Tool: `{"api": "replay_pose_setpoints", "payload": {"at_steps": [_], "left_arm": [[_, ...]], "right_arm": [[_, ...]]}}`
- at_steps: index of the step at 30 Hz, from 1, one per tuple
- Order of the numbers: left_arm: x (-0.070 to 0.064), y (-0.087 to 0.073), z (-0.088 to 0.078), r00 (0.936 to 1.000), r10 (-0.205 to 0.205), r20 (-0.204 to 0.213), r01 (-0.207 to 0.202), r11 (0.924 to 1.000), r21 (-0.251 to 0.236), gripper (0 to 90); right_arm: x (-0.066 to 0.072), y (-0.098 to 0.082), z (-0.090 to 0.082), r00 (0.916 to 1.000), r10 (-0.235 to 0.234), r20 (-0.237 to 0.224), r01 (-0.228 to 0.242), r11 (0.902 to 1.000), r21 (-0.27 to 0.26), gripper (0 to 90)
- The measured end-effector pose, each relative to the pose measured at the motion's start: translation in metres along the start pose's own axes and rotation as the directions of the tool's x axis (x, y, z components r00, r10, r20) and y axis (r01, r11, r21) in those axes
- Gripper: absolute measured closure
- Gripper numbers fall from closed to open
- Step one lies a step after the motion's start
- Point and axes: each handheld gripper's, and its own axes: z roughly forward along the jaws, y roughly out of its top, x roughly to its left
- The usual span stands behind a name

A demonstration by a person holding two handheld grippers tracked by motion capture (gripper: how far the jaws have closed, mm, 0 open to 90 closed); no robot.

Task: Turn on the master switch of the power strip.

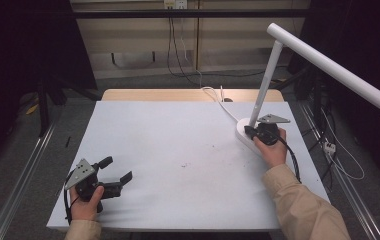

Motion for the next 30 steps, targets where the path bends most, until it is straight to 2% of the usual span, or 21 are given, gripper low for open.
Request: {"api": "replay_pose_setpoints", "payload": {"at_steps": [13, 16, 19, 30], "left_arm": [[-0.0006, 0.0003, 0.0000, 1.0000, -0.001, -0.003, 0.001, 1.0000, 0.000, 4.0], [-0.0008, 0.0005, 0.0000, 1.0000, 0.001, -0.005, -0.001, 1.0000, 0.001, 4.0], [-0.0009, 0.0007, 0.0002, 1.0000, 0.001, -0.004, -0.001, 1.0000, 0.000, 4.1], [-0.0012, 0.0006, 0.0001, 1.0000, 0.005, -0.005, -0.005, 1.0000, -0.001, 4.1]], "right_arm": [[-0.0004, -0.0015, 0.0006, 0.9999, -0.010, -0.006, 0.010, 0.9999, -0.009, 90.0], [-0.0012, -0.0021, 0.0012, 0.9999, 0.006, -0.011, -0.006, 0.9999, -0.015, 90.0], [0.0009, -0.0015, 0.0019, 0.9999, -0.016, 0.000, 0.016, 0.9998, -0.012, 90.0], [0.0015, -0.0021, 0.0022, 1.0000, -0.005, 0.004, 0.005, 1.0000, -0.007, 90.0]]}}
